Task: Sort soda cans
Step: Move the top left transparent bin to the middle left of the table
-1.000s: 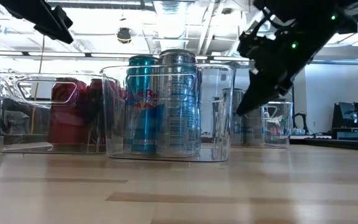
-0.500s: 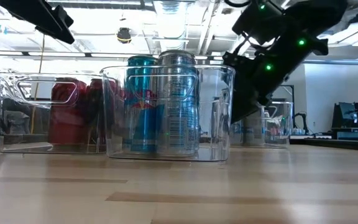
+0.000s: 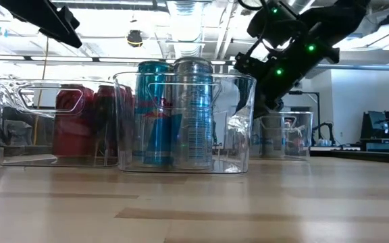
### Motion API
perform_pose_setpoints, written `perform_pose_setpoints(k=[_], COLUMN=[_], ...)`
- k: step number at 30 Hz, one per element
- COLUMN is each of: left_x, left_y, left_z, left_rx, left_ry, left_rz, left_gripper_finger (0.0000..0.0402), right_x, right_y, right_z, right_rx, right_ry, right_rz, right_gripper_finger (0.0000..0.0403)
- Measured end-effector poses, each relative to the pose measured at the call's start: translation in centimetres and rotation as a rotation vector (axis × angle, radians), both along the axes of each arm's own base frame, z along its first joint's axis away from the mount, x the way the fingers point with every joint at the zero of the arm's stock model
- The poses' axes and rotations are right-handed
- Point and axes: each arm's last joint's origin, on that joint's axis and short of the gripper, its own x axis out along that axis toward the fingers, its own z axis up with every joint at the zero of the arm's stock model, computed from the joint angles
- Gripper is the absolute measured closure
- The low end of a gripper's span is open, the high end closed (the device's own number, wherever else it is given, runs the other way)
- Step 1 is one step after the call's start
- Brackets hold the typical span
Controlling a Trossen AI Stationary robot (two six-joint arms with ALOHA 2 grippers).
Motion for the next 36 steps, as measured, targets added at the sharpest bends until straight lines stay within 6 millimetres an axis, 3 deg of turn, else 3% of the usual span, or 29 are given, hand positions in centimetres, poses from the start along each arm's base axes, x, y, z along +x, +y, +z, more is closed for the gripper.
perform_pose_setpoints(k=[6,11,15,21,29,36], left_x=[0.0,-0.2,-0.3,-0.4,-0.3,-0.4], left_y=[0.0,0.0,0.1,-0.4,-1.0,-1.0], left_z=[0.0,-0.4,-1.2,-1.8,-1.4,-1.5], left_rx=[-0.012,-0.032,-0.046,-0.041,-0.041,-0.022], left_ry=[0.001,0.03,0.054,0.053,-0.006,-0.003], left_rz=[0.008,0.028,0.047,0.049,0.025,0.024], left_gripper_finger=[0.0239,0.0239,0.0239,0.0239,0.0239,0.0239], right_x=[-0.1,-0.8,-2.3,-4.0,-4.4,-2.1], right_y=[-0.4,1.0,3.5,8.9,14.2,15.7], right_z=[0.1,1.3,2.7,3.2,1.9,-1.2], right_rx=[-0.01,-0.037,0.0,0.09,0.158,0.155], right_ry=[0.0,0.0,0.003,-0.03,-0.115,-0.188], right_rz=[-0.019,-0.003,0.022,0.133,0.234,0.282], right_gripper_finger=[0.0393,0.0393,0.0393,0.0393,0.0393,0.0393])
